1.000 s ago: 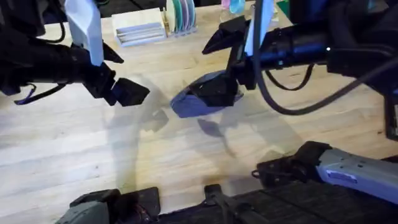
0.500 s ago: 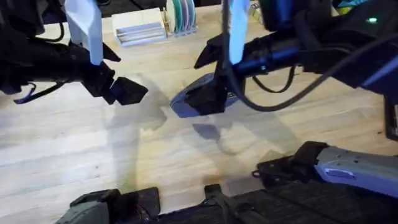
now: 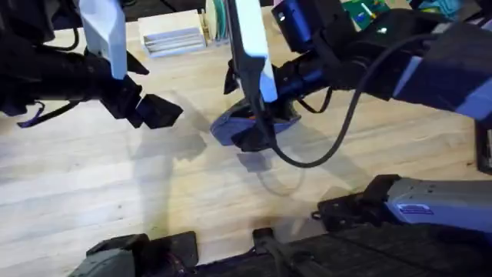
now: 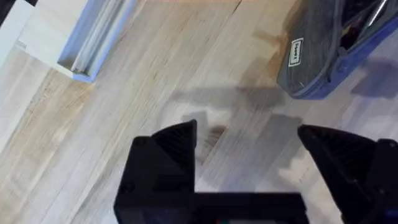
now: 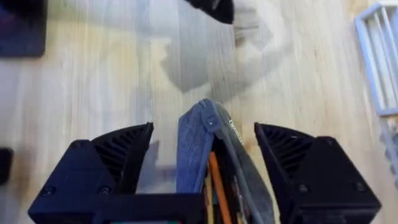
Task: Unzip the bag, pick up the pens from the table one at a time and place them inside, then zip the bag closed.
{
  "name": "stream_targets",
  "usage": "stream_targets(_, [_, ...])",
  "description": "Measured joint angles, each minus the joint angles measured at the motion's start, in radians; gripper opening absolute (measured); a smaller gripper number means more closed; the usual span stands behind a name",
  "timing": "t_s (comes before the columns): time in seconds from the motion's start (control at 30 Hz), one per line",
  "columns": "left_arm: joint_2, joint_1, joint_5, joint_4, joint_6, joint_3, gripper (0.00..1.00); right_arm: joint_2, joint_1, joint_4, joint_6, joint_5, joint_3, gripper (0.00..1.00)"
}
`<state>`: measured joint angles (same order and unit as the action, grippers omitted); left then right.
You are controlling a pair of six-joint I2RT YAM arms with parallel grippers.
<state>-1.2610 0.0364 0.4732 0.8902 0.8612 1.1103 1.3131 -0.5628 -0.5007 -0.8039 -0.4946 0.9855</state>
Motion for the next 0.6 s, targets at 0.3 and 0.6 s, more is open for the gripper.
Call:
stream_targets(0.3, [0.000, 0.000, -0.002, 0.001, 0.000, 0.000, 0.993, 0.006, -0.010, 0.000, -0.095, 0.000, 0.000, 0.998])
stream_targets(0.6, [-0.001, 0.000, -0.002, 0.006, 0.000, 0.000, 0.993, 0.006, -0.018, 0.003, -0.112, 0.000, 0.000, 0.997])
